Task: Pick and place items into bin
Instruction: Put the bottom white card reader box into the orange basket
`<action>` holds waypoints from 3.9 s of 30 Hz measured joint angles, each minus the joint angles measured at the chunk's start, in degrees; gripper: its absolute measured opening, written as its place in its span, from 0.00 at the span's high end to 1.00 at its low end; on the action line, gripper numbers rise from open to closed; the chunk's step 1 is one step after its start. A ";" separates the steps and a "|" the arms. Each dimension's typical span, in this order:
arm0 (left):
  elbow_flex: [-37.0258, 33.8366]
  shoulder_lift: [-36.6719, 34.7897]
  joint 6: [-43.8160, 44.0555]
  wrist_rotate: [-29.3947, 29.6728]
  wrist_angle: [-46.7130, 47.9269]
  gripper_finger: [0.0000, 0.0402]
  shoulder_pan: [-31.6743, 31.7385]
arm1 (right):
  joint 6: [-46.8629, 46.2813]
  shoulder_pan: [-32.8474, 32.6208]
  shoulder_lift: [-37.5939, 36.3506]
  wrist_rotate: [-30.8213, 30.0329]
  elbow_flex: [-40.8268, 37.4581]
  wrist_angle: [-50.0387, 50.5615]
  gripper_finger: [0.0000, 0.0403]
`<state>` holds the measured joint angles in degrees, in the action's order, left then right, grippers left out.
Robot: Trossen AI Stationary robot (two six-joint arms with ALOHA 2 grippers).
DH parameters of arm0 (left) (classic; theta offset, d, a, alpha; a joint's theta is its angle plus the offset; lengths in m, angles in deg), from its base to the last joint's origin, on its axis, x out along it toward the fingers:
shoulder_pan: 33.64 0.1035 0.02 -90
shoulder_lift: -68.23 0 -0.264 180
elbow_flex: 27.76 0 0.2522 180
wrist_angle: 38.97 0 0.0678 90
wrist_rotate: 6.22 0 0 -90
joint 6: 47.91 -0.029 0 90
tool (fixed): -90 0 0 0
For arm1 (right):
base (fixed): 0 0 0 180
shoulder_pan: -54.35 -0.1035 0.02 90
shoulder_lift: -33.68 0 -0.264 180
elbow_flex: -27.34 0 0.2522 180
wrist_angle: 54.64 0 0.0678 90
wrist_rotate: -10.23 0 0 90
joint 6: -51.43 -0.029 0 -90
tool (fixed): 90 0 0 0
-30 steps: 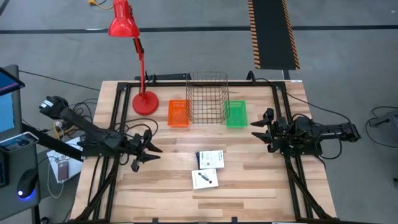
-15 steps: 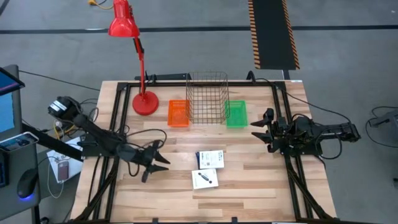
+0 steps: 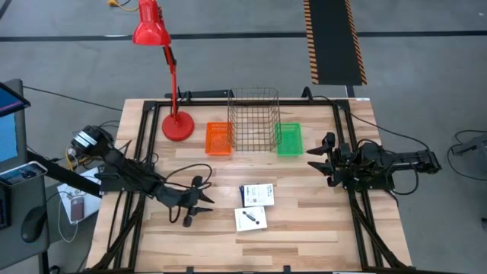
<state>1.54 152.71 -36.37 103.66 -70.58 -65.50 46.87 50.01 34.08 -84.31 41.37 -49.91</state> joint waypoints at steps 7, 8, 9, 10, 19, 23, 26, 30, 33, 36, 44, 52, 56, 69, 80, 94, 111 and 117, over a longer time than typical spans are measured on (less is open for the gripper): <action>0.00 2.97 -8.58 1.39 1.72 0.71 0.02 | 0.00 0.00 0.00 -0.01 0.00 0.01 0.51; 0.00 3.56 -9.74 1.82 1.69 0.71 0.02 | 0.00 -0.02 0.00 0.01 0.01 0.00 0.51; 0.00 4.10 -10.00 2.08 1.77 0.71 0.02 | 0.00 -0.02 0.00 -0.01 -0.01 0.02 0.51; 0.00 4.75 -9.96 1.98 1.79 0.71 0.02 | 0.00 0.00 0.00 0.01 0.01 0.02 0.51; 0.00 8.59 -10.79 2.04 2.07 0.71 0.02 | 0.00 -0.02 0.00 -0.01 -0.01 0.00 0.51; 0.00 8.60 -11.61 2.03 1.93 0.71 0.52 | 0.00 0.00 0.00 0.01 0.00 0.00 0.51; 0.40 8.58 -16.71 2.06 2.23 0.71 0.81 | 0.00 -0.02 0.00 0.01 0.01 0.02 0.51; 1.72 8.58 -28.98 3.50 2.64 0.71 0.67 | 0.00 0.00 0.00 0.00 0.01 0.00 0.51; 3.25 8.58 -39.23 6.71 2.67 0.71 0.44 | 0.00 0.00 0.00 0.01 0.01 0.00 0.51; 4.61 8.58 -48.86 9.18 2.68 0.71 0.44 | 0.00 0.00 0.00 -0.01 0.01 0.00 0.51; 7.72 8.57 -64.41 8.45 4.78 0.71 0.46 | 0.00 0.00 0.00 0.01 0.01 0.00 0.51; 10.13 8.56 -67.98 4.46 8.42 0.71 0.46 | 0.00 0.00 0.00 0.01 0.00 0.02 0.51; 11.18 8.56 -68.51 3.67 8.42 0.71 0.46 | 0.00 0.00 0.00 0.00 0.00 0.00 0.51; 12.17 8.56 -72.35 3.33 8.58 0.71 0.46 | 0.00 0.00 0.00 0.01 0.00 0.00 0.51; 12.56 8.56 -55.82 3.37 6.94 0.71 0.46 | 0.00 0.00 0.00 -0.01 0.01 0.00 0.51; 12.63 8.53 -56.77 3.50 7.50 0.67 -0.05 | 0.00 0.00 0.00 -0.01 -0.01 0.00 0.51; 12.63 8.53 -70.71 6.01 9.44 0.57 -0.31 | 0.00 0.00 0.00 0.01 0.01 0.00 0.51; 12.61 8.53 -74.30 3.43 8.77 0.57 -0.33 | 0.00 -0.01 0.00 0.01 0.00 0.00 0.51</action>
<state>14.15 161.25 -110.66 107.09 -61.81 -65.82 46.87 50.00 34.08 -84.30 41.36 -49.92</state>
